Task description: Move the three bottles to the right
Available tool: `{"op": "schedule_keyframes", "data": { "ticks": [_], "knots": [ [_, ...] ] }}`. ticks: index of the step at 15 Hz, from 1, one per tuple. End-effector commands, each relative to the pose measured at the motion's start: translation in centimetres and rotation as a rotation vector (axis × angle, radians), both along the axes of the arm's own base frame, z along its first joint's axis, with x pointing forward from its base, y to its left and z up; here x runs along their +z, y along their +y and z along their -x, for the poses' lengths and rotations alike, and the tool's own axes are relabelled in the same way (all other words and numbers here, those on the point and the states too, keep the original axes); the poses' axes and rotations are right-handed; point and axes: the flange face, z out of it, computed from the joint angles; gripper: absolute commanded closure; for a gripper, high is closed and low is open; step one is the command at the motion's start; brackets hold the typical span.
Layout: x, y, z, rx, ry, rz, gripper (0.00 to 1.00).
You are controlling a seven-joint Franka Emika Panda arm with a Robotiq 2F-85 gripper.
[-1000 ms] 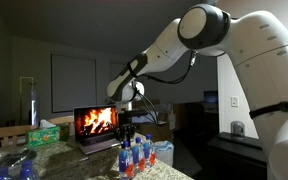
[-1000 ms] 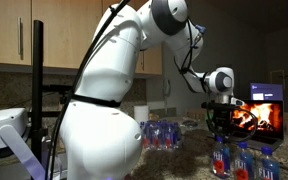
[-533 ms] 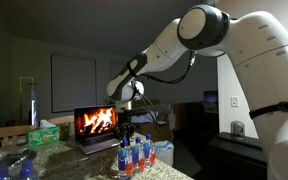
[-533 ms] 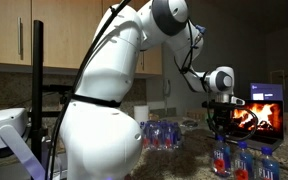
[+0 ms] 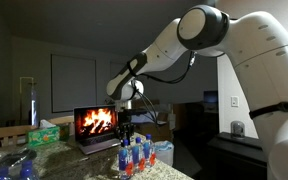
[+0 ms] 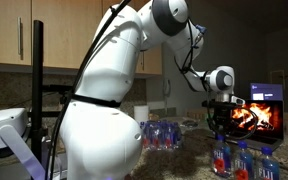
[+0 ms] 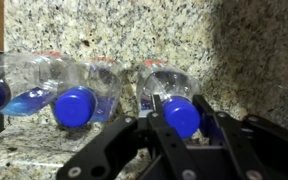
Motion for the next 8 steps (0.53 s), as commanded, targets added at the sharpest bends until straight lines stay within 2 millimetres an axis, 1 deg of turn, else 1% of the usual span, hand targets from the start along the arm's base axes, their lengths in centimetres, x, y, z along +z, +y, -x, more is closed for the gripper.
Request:
{"op": "schedule_keyframes", "data": {
  "ticks": [1,8],
  "knots": [
    [0.61,-0.21,-0.18,-0.019,0.022,0.025,0.86],
    [0.69,-0.72,-0.25,-0.026,0.016,0.024,0.86]
  ]
}}
